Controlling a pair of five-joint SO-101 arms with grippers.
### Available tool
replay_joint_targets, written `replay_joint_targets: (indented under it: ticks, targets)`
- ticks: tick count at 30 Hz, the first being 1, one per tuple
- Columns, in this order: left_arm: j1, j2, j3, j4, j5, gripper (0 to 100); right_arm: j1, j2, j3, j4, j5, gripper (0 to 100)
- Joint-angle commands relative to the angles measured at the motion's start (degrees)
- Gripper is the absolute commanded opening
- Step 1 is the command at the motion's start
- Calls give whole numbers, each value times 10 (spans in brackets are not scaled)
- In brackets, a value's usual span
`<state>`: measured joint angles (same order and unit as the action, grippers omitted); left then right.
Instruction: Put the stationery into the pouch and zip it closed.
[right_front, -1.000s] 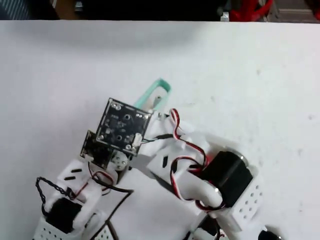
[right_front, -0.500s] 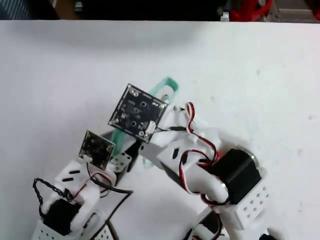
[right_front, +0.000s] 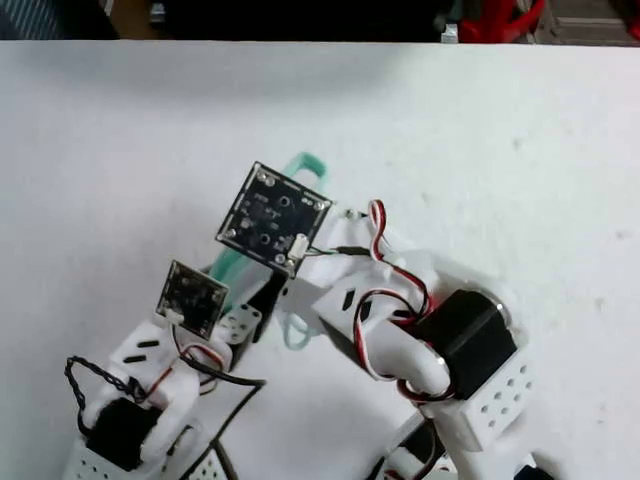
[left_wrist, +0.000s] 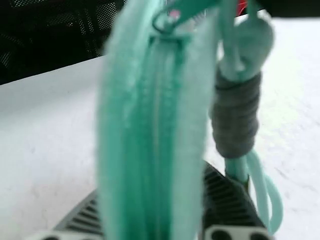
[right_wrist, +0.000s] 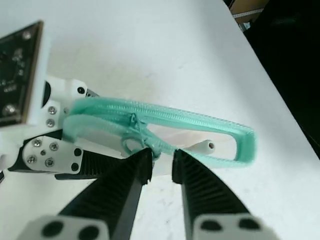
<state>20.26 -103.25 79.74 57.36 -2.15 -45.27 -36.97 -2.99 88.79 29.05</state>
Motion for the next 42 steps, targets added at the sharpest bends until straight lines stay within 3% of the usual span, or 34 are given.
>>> replay_joint_targets:
  ticks: [1, 4, 19, 25, 29, 42]
  targets:
    - [7, 7, -27, -1, -4, 155, 0, -11, -4, -18, 1, 135]
    - [7, 7, -25, -2, -4, 155, -26, -11, -4, -11, 3, 187]
    - [7, 7, -25, -2, -4, 155, -95, 22, -22, 38, 58, 148]
    - [7, 7, -25, -2, -4, 155, -98, 51, -18, 31, 54, 142]
    - [7, 7, -25, -2, -4, 157, -95, 41, -23, 7, 57, 15]
    - [2, 7, -60, 9, -2, 199, -52, 2, 4, 4, 54, 37]
